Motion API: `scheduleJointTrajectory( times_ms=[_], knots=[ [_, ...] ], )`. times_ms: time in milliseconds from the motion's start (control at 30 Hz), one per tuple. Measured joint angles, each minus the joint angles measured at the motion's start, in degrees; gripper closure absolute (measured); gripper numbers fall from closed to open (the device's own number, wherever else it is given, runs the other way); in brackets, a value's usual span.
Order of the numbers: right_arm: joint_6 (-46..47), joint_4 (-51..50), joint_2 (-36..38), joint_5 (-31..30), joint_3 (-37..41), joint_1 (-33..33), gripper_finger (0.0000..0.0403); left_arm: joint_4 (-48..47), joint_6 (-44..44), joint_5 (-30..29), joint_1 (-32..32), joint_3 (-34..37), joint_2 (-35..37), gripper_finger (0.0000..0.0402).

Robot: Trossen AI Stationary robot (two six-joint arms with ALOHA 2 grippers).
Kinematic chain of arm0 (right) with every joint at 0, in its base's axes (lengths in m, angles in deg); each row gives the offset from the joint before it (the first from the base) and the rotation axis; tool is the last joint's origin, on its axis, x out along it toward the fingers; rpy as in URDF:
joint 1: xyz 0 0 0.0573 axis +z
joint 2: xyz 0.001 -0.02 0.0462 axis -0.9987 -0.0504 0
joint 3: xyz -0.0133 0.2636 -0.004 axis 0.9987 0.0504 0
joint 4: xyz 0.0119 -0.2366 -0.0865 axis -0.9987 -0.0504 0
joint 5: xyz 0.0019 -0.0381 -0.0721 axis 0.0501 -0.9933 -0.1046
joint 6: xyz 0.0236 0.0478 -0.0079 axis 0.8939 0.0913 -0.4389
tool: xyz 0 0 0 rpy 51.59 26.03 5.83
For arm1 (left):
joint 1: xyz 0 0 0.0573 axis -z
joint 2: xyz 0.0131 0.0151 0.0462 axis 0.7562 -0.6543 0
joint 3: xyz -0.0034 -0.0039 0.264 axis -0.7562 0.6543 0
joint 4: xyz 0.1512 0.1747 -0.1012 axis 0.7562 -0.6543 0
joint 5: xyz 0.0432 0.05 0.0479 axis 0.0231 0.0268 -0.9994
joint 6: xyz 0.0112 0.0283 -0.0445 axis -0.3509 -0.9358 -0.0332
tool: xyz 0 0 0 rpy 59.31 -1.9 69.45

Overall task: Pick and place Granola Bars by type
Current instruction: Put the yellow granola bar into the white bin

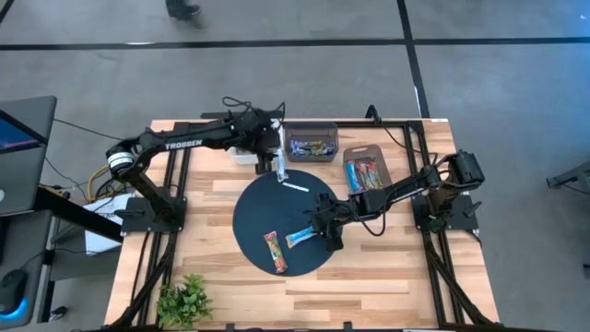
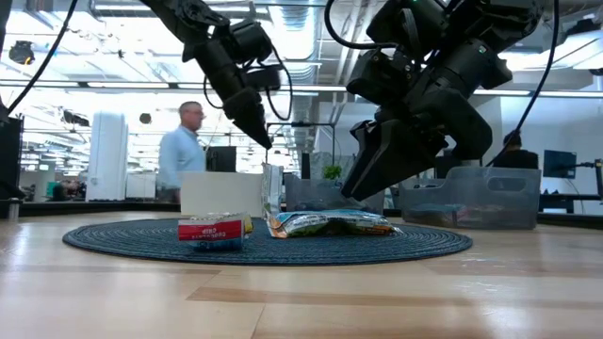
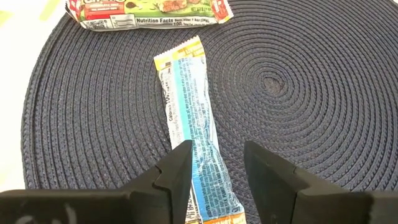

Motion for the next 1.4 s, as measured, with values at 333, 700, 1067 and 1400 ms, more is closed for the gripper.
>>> scheduleJointTrajectory(
  times_ms=[333, 700, 1067, 1400],
  knots=[
    [0.0, 0.02, 0.0, 0.0, 0.0, 0.0, 0.0265, 3.42, 4.78, 3.37, -2.91, 2.54, -0.02, 0.0139],
    [-0.02, 0.05, 0.0, 0.0, 0.0, 0.0, 0.0265, 3.49, 4.75, 3.84, -2.91, 3.01, -1.43, 0.0136],
    [-0.04, -0.26, 0.0, 0.05, 0.02, -0.11, 0.0265, 4.49, 3.69, 2.29, -3.08, 2.82, -5.05, 0.0136],
    [-0.02, -0.36, 0.0, 0.04, 0.02, -0.37, 0.0265, 4.49, 3.37, 2.2, -3.12, 2.82, -5.05, 0.0172]
  ],
)
